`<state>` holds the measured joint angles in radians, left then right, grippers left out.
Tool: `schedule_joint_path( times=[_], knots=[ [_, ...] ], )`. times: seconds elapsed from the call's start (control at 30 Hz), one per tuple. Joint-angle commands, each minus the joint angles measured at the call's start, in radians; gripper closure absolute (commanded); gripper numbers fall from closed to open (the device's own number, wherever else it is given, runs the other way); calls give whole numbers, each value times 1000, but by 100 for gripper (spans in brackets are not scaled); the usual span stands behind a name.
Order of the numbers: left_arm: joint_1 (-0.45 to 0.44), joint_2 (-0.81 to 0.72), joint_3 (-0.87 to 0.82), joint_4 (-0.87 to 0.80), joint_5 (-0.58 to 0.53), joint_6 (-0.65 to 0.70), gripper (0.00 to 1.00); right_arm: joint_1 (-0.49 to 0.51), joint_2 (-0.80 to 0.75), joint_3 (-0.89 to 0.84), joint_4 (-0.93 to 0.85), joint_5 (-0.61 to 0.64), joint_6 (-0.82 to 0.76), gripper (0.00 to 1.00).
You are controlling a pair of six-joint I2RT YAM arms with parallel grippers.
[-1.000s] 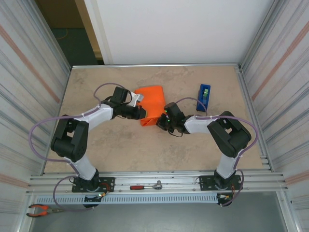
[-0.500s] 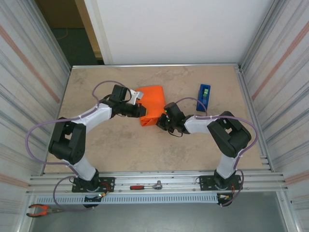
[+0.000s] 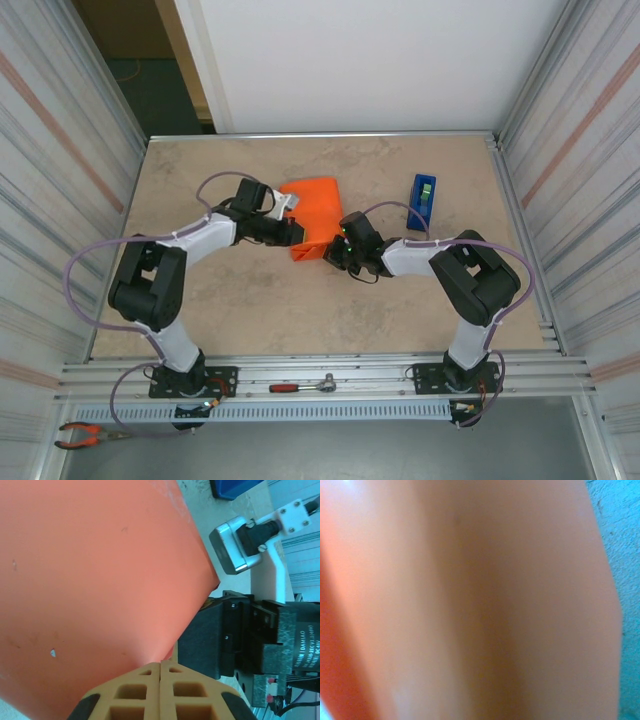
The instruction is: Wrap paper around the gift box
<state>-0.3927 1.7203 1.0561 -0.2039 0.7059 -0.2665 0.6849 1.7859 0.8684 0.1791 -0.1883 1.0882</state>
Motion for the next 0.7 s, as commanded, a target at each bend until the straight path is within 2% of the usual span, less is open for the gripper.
schedule_joint_path(
  times=[0.0, 0.23, 0.47, 0.5, 0.57, 0.67],
  knots=[
    [-5, 16, -11, -4, -4, 13, 100, -7, -19, 6, -9, -6, -16, 100],
    [-14, 37, 22, -75, -46, 43, 100, -6, -20, 6, -7, -8, -13, 100],
    [-15, -39, 61, -87, -40, 36, 99, -6, -24, -1, -6, -9, -11, 100],
    [-15, -56, 66, -88, -42, 42, 94, -7, -25, -1, -6, -9, -11, 100],
    [-15, -94, 77, -100, -62, 64, 77, -5, -28, -1, -5, -12, -11, 100],
    [-17, -137, 81, -128, -96, 127, 60, -5, -30, 1, -3, -21, -14, 100]
  ],
)
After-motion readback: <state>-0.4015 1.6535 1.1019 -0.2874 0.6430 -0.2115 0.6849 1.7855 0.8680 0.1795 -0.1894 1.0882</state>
